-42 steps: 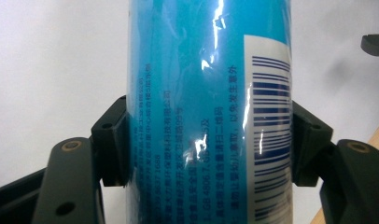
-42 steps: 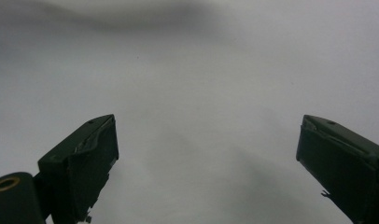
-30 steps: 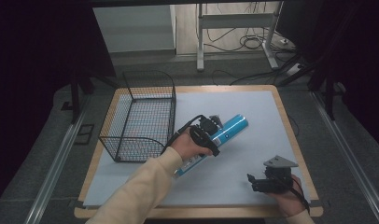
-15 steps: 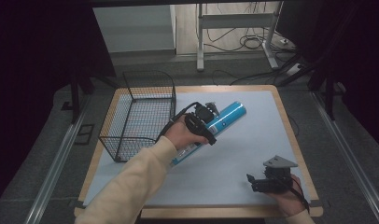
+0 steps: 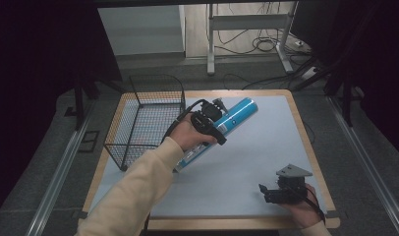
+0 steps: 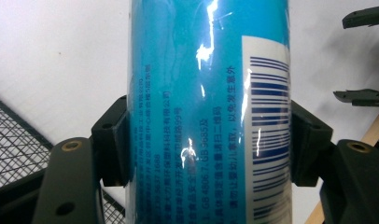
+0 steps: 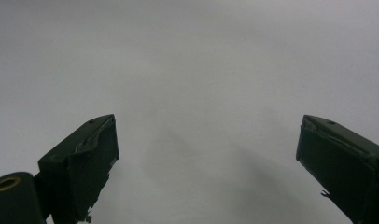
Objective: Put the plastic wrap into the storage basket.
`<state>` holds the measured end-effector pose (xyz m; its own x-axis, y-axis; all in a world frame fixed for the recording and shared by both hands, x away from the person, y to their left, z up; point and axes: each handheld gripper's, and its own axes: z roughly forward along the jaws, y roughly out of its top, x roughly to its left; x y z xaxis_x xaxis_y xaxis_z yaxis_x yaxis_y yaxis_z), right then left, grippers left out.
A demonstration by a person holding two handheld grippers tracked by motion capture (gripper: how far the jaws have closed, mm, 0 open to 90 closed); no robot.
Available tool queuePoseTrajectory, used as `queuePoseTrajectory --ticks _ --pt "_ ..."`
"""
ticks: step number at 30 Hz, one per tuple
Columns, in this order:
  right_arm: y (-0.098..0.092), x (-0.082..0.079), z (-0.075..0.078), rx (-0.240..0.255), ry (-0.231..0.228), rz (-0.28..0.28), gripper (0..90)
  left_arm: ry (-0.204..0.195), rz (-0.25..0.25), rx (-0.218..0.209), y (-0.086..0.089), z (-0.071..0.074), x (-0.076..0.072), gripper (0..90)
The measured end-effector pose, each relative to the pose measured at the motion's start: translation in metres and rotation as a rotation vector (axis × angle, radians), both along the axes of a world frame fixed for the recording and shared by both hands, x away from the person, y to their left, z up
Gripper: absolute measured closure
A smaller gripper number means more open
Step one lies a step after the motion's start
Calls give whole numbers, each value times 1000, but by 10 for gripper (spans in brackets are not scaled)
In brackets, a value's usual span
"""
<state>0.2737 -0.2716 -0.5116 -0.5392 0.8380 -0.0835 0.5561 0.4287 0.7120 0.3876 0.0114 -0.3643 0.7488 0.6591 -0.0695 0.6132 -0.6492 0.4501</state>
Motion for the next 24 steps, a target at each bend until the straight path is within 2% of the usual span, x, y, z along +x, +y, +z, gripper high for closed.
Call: queuePoseTrajectory --ticks 12,13,24 --pt "1 1 1 2 -1 0 59 -17 37 -10 13 9 6 313" --pt "1 1 0 2 -2 -1 60 -22 51 -24 16 11 7 313" --pt "3 0 1 -1 -9 4 66 -45 83 -21 29 22 14 313"
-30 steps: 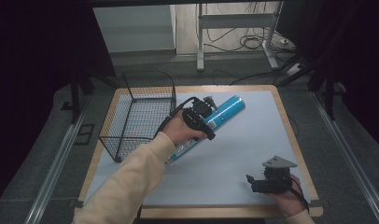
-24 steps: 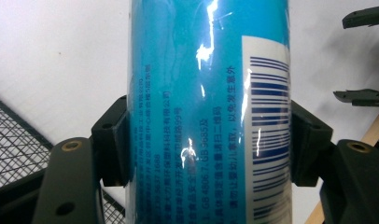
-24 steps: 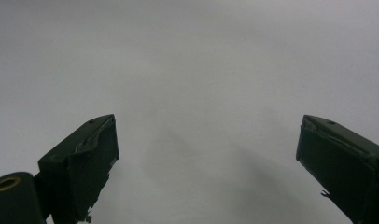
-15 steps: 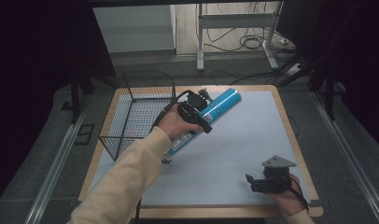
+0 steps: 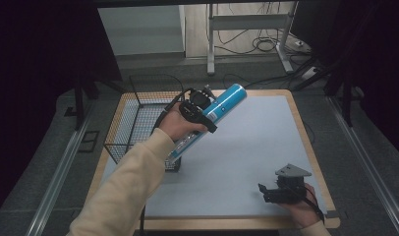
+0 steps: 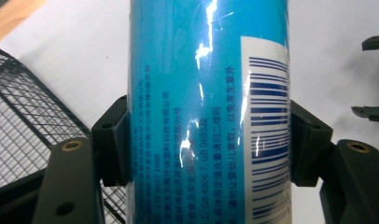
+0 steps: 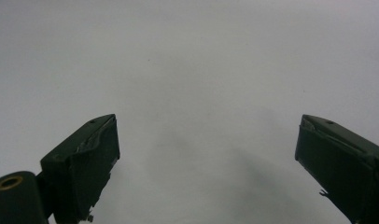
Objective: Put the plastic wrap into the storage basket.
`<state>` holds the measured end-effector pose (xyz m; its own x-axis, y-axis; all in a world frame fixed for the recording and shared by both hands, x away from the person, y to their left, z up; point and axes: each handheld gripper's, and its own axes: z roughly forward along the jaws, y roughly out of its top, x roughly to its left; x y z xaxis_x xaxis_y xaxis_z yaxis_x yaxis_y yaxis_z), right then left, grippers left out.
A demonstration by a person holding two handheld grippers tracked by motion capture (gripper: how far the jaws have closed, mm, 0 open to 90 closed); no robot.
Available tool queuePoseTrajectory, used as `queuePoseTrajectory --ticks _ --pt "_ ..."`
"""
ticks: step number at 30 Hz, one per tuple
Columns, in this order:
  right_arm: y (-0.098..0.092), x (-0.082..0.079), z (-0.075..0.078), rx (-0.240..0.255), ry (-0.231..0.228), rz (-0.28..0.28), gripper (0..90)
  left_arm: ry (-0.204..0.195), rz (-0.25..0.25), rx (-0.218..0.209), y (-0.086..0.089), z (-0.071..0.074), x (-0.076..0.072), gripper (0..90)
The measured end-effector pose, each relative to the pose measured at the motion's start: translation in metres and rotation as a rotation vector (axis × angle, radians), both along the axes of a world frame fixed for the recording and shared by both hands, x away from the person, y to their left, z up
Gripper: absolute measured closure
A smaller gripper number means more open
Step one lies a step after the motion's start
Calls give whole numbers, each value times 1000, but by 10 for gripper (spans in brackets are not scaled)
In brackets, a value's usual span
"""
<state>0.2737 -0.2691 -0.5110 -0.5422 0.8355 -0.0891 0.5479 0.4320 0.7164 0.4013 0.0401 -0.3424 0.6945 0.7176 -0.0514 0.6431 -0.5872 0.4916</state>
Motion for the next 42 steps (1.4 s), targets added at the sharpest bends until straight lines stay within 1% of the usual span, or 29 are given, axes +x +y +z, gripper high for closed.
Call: queuePoseTrajectory --ticks 1,2,3,4,5,9,10,12,14,18,20,22,23,24,25,26,27,28,29,30,33,39,40,42 --pt "0 0 0 1 -2 0 66 -6 12 -6 1 2 3 313" --pt "0 0 0 1 -2 0 66 -6 12 -6 1 2 3 313" --pt "-1 0 0 -1 -1 0 66 -5 20 -4 1 3 6 313" --pt "-1 0 0 2 2 -2 66 -6 18 9 2 4 8 313" --pt "-1 0 0 2 1 -2 66 -8 24 0 2 3 9 313" --pt "-2 0 0 5 3 -3 66 -11 23 10 4 7 14 313" --pt "-2 1 -1 5 2 -4 66 -10 15 22 5 8 16 313" --pt "-2 1 -1 5 2 -4 66 -12 19 24 7 10 19 313" --pt "-3 1 -1 3 3 -3 66 -23 26 30 9 12 21 313" --pt "-3 1 -1 4 6 -6 66 -32 43 22 15 15 26 313" --pt "-3 1 -1 3 0 -9 66 -37 53 16 18 15 29 313" --pt "-3 1 0 4 0 -10 66 -38 53 23 19 15 30 313" --pt "-4 1 0 10 -2 -14 66 -40 64 22 23 15 34 313" --pt "-4 1 -1 10 -3 -14 66 -40 71 24 25 15 37 313" --pt "-4 1 -1 10 -2 -14 66 -30 77 33 27 15 39 313" --pt "-4 1 -1 9 2 -14 66 -30 77 33 27 15 39 313" --pt "-4 2 -1 10 -1 -14 66 -25 87 53 31 14 44 313" --pt "-4 2 -1 8 -1 -12 66 -22 92 55 33 14 46 313" --pt "-4 2 -1 7 2 -11 66 -22 103 48 35 13 48 313" --pt "-4 2 -1 7 2 -11 66 -22 103 48 35 13 48 313" --pt "-4 2 -1 14 5 -15 66 -20 116 60 44 10 55 313" --pt "-5 3 -1 13 7 -18 66 -22 136 61 55 5 62 313" --pt "-5 3 -1 13 8 -17 66 -8 149 71 59 3 64 313" --pt "-5 3 -2 12 9 -18 66 1 161 92 62 0 66 313"
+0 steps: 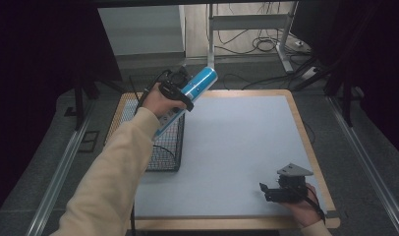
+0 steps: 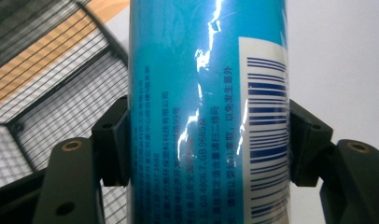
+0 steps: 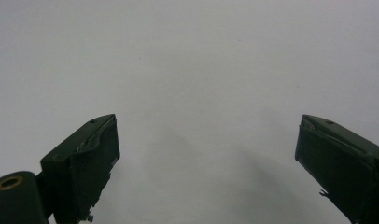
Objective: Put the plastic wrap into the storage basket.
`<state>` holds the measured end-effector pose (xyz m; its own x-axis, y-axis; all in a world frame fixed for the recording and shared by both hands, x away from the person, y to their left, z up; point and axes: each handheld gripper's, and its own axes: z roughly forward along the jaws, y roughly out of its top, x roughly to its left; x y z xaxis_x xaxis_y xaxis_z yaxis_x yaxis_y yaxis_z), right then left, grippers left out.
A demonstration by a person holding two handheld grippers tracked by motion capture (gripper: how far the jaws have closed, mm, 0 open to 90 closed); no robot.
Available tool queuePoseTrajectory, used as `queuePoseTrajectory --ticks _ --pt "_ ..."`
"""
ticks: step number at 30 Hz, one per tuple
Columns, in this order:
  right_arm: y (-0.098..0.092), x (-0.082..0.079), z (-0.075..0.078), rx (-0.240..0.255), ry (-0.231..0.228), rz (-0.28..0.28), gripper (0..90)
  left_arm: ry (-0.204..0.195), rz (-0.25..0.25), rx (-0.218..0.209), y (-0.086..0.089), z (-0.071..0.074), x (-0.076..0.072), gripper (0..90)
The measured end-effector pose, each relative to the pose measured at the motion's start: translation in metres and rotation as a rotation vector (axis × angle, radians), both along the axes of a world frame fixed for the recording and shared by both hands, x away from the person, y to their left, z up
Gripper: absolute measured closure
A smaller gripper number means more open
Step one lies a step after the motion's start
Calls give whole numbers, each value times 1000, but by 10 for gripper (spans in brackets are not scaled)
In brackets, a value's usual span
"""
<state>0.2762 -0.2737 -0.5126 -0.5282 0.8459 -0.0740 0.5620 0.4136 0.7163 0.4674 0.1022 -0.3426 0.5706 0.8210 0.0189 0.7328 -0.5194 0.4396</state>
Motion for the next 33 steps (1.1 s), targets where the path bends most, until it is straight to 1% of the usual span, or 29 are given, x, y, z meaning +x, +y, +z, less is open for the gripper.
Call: queuePoseTrajectory --ticks 1,2,3,4,6,7,8,9,10,11,15,17,18,21,22,23,26,27,30,31,33 --pt "0 0 0 -2 -2 2 66 1 -2 4 2 -1 1 313" --pt "0 0 0 -2 -2 1 66 3 4 -7 5 -4 2 313" --pt "0 0 0 -2 -2 1 66 3 4 -7 5 -4 2 314" --pt "0 0 -1 -3 -3 1 66 5 19 -14 9 -7 4 313" --pt "-1 1 -1 -3 -2 0 66 5 24 -14 12 -9 5 313" --pt "-1 1 -1 -1 -1 -1 66 2 28 -8 16 -11 6 313" --pt "-1 1 -1 -1 -1 -1 66 2 28 -8 16 -11 6 313" --pt "-1 1 -1 -5 -3 -1 67 2 38 -11 20 -14 8 314" --pt "-1 1 -1 -5 -3 -1 67 2 38 -11 20 -14 8 313" --pt "0 0 0 -3 -5 -5 68 -8 52 -17 24 -16 9 313" --pt "0 0 0 -4 -6 -4 68 -4 57 -9 31 -19 11 313" --pt "-1 1 -1 -3 -6 -7 69 -10 68 3 36 -24 13 314" --pt "-1 1 -1 -3 -4 -9 69 -10 68 3 36 -24 13 314" --pt "-1 1 -1 -5 -2 -5 69 -4 89 7 43 -32 18 314" --pt "-1 1 -1 -5 -2 -5 69 -4 89 7 43 -32 18 313" --pt "-1 1 -1 -4 -1 -5 69 -3 92 10 46 -36 20 314" --pt "-1 1 -2 -6 -2 -5 68 2 90 12 48 -40 22 313" --pt "-1 1 -2 -5 0 -8 68 4 93 16 49 -45 24 313" --pt "-2 2 -2 -5 2 -11 69 8 94 17 51 -48 27 313" --pt "-2 1 -1 -6 0 -11 68 6 100 30 52 -52 29 314" --pt "-3 1 -1 -5 1 -10 69 11 106 35 52 -54 30 314"
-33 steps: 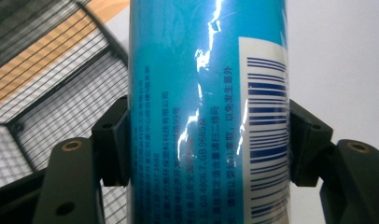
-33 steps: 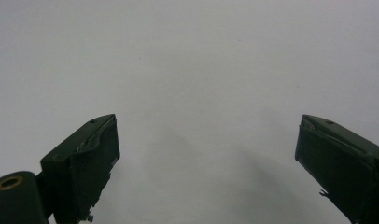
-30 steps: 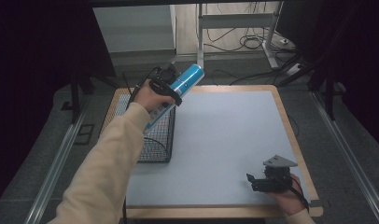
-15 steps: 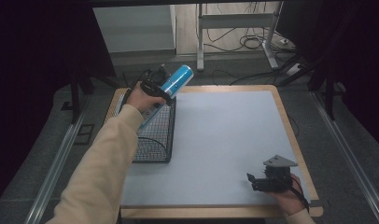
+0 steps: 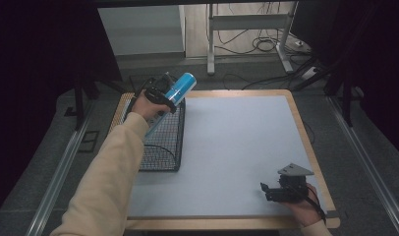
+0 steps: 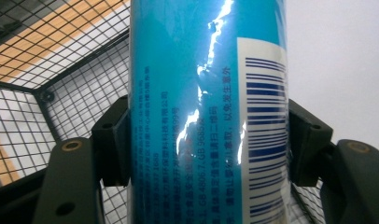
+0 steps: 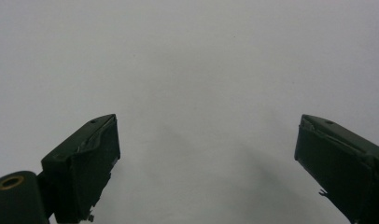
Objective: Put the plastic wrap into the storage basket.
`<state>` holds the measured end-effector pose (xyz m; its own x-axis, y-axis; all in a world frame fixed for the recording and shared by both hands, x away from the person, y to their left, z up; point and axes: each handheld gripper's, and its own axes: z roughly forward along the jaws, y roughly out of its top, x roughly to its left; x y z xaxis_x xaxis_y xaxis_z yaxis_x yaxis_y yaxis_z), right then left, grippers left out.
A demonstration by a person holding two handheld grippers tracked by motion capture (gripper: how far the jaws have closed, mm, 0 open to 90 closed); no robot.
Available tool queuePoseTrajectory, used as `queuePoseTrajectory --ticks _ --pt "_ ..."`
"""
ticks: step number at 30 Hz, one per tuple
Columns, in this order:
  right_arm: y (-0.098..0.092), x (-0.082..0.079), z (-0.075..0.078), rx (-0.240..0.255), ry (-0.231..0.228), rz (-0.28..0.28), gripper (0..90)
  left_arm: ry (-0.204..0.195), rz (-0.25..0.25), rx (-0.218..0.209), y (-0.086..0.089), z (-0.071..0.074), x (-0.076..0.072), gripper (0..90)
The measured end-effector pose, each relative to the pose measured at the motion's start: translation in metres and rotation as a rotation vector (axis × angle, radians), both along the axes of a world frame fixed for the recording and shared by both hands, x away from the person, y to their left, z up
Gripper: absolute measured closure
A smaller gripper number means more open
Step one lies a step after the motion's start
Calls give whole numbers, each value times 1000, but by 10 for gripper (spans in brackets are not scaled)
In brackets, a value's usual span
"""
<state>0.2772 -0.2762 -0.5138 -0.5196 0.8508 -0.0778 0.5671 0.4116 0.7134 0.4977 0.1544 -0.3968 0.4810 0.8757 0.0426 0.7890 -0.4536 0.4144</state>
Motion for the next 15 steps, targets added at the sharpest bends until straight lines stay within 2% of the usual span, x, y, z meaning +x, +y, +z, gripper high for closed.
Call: queuePoseTrajectory --ticks 4,8,15 --pt "-1 0 0 0 1 -2 68 7 13 35 -1 -8 4 313" --pt "-1 0 0 2 -2 -3 68 8 20 23 0 -12 6 313" --pt "0 0 0 0 0 0 68 21 12 72 -2 -18 8 313"
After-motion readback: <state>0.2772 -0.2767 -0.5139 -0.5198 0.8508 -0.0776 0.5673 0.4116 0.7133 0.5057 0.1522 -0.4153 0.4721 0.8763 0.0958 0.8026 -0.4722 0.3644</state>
